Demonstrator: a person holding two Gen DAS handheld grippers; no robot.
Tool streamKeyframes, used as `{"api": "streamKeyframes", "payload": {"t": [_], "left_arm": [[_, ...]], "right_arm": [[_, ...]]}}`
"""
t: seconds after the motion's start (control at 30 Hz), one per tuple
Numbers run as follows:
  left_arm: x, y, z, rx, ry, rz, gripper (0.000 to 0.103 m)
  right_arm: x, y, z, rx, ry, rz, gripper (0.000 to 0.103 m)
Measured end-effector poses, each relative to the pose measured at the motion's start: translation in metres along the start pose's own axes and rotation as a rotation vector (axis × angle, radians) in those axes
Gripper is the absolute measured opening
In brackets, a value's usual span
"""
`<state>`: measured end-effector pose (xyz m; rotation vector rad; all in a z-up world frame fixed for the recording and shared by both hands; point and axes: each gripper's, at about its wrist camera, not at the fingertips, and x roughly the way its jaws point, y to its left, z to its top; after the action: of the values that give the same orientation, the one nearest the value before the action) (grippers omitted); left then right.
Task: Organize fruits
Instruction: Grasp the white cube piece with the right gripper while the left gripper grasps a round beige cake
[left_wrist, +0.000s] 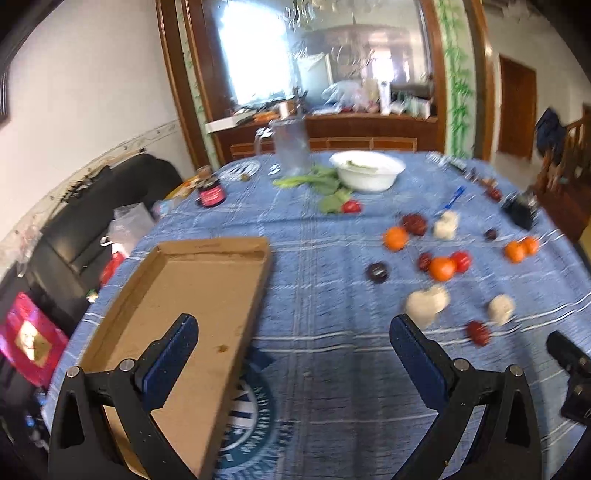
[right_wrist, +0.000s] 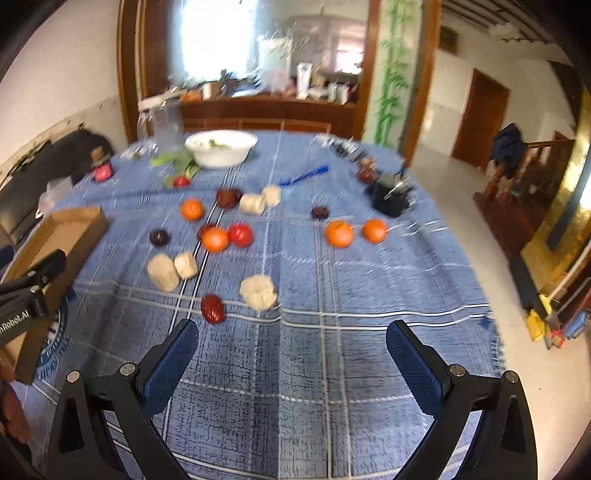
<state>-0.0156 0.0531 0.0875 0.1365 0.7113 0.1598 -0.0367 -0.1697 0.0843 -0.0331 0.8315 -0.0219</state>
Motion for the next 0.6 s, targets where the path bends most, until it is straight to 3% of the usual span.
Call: {"api": "streamKeyframes", "payload": {"t": [0.17,0.27,0.47,0.6], "left_arm": [[0.016,0.006,-0.009,0.039,0.074,0.033,0.103],[0.019,0.007,-0.014,0.054,0.105,0.019,0.103],[0.020,0.003,-0.015,0.073,0.123,-0.009,0.103],[0.021,-0.006,-0.012,0.092,0.130,-0.038,0.103]], "right_arm": [[0.043,-0.003,0.007,-0.011,0.079,0.041,0.102],[0.064,-0.006,0.013,-0.010,0.111,0.057,0.095],[0.094,0.002,0.022,-0.061,0.190,0.116,0.071],[0.105,0.009,0.023,-0.101,0.211,0.155,0.042]]}}
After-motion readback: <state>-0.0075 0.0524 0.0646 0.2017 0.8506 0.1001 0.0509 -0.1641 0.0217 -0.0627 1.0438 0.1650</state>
